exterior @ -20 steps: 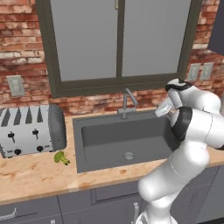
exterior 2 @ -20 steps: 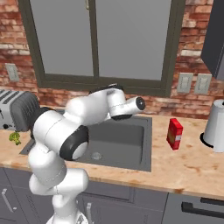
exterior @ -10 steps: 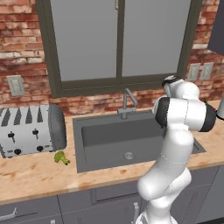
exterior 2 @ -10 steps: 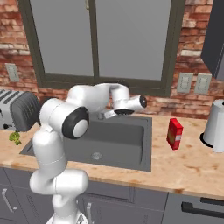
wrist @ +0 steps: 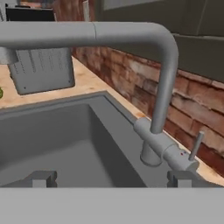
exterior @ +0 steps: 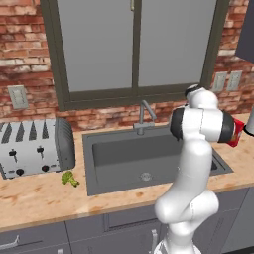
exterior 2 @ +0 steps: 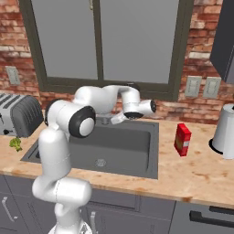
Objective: Turn on the sink faucet. Then move the broccoli from the counter to the sink. Turn off the sink. Move the vegetable from the sink to the pot next to the stove. Finally move the pot to the front left burner.
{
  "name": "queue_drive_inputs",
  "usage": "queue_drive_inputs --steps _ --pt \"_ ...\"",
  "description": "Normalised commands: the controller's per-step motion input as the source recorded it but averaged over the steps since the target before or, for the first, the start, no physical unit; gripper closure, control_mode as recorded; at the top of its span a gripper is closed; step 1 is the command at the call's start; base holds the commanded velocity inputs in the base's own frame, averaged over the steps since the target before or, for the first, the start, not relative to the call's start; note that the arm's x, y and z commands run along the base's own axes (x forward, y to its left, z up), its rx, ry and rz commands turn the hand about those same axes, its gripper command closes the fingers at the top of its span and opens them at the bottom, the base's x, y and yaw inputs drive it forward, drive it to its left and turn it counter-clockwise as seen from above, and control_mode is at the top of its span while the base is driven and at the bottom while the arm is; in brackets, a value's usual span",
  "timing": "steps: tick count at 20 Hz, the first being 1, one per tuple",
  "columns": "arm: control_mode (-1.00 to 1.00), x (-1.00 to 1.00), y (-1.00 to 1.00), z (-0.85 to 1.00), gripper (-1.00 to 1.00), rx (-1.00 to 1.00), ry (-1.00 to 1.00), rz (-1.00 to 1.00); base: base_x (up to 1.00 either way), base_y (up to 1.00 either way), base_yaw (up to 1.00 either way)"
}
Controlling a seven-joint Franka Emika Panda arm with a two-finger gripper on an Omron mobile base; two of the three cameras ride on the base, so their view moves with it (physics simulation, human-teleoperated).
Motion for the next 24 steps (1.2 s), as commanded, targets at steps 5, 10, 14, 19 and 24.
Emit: queue_drive_inputs --steps 5,10,14,19,24 --pt "-1.0 0.0 0.37 -0.12 -1.0 0.01 -0.12 0.08 0.0 0.0 0.0" --pt "-1.0 0.08 0.41 -0.01 -1.0 0.01 -0.05 0.01 0.0 0.0 0.0" --pt "-1.0 0.16 0.22 0.0 -1.0 0.0 0.0 0.0 0.0 0.0 0.0" --pt "-1.0 0.22 0.03 0.0 -1.0 0.0 0.0 0.0 0.0 0.0 0.0" --pt "-1.0 0.12 -0.08 0.0 -1.0 0.03 0.0 0.0 0.0 0.0 0.0"
